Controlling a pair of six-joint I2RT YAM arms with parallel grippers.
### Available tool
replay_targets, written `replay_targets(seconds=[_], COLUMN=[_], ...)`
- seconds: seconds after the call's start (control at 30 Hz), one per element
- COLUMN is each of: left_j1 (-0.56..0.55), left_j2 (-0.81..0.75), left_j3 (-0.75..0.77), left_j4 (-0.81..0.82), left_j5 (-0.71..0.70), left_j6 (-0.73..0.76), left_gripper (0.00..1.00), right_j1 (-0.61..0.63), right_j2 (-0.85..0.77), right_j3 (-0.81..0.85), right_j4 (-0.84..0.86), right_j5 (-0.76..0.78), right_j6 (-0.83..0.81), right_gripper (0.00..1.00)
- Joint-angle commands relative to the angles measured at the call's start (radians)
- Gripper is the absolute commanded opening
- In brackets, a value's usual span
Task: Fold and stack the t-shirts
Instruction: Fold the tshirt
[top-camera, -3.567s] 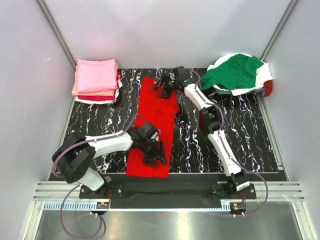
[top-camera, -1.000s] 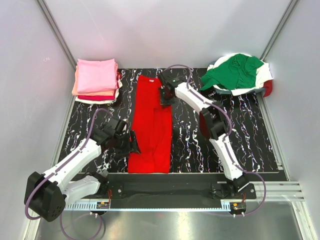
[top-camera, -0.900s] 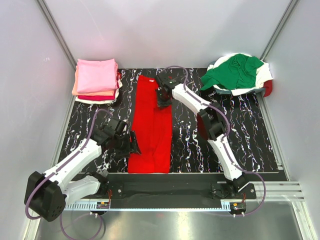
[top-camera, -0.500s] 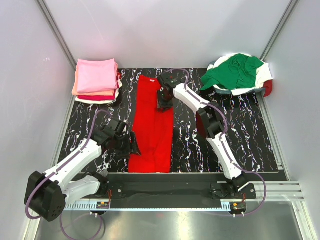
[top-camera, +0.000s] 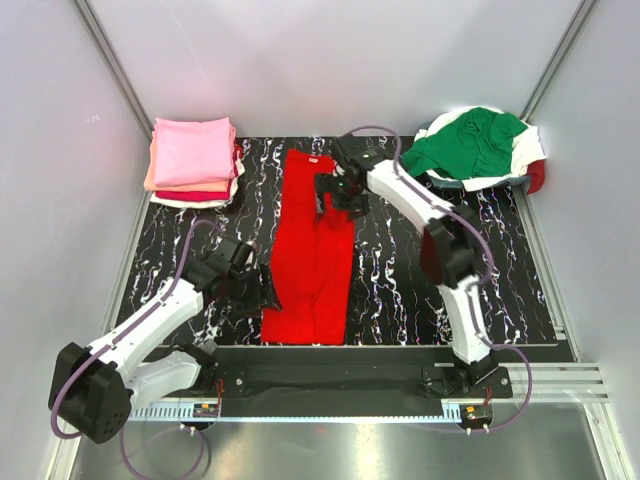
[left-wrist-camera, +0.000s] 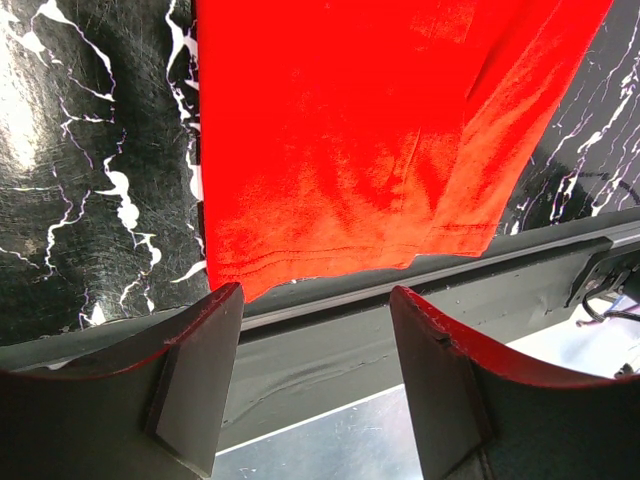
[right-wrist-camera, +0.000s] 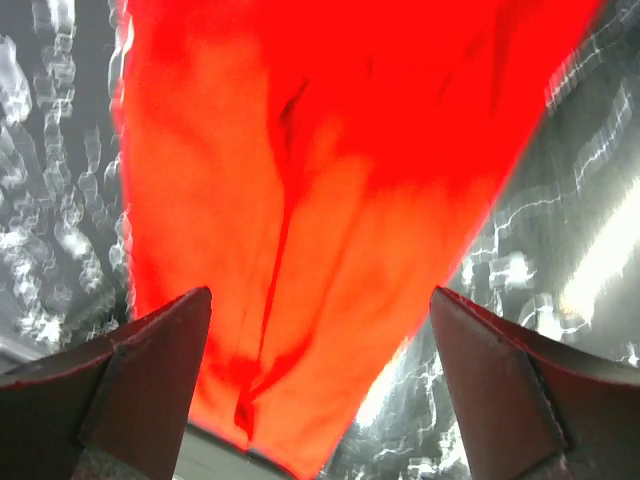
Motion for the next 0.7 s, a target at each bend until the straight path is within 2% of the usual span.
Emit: replay_targets(seconds=[0.0,0.03,0.07,0.1,0.17,0.27,0.43,0.67], left_j1=[0.005,0.003,0.005,0.002,-0.003,-0.009,-0.015,-0.032], left_j2=[-0.035,-0.045,-0.050,-0.051,-0.062,-0.070,-0.139,-0.186], left_j3=[0.002,-0.009,-0.023,-0.037,-0.051,-0.074,-0.179,-0.242], left_j4=[0.004,-0.002,-0.004,-0.004,0.007,-0.010,-0.003,0.016], left_j5=[-0.004,-0.008,-0.009,-0.010,-0.007,-0.054,-0.119,-0.208], left_j6=[-0.014,-0.016,-0.022,-0.030,-0.054,-0.111,-0.235,-0.330], left_gripper=[0.66,0.66,0.67,0.66,0.67,0.66,0.64,0.64], right_j1=[-0.008,-0.006,-0.003,0.002,0.053,0.151,0.270,0.341], right_j2=[-0.329,-0.379,-0.429,-0.530,-0.626,-0.764,-0.861,-0.726], right_j3=[-0.258,-0.346,-0.528,-0.619,-0.858,-1.069,-1.232,-1.234], right_j4=[0.019,0.038,0.058,0.119,0.179,0.259,0.403,0.517], right_j5=[0.025,0.017,-0.016,-0.037,-0.063,-0.066,-0.090,-0.100], right_j6=[0.052,0.079,0.113,0.174,0.234,0.363,0.541,0.597], right_gripper=[0.98,0.98,0.98,0.97,0.96,0.93,0.89,0.82])
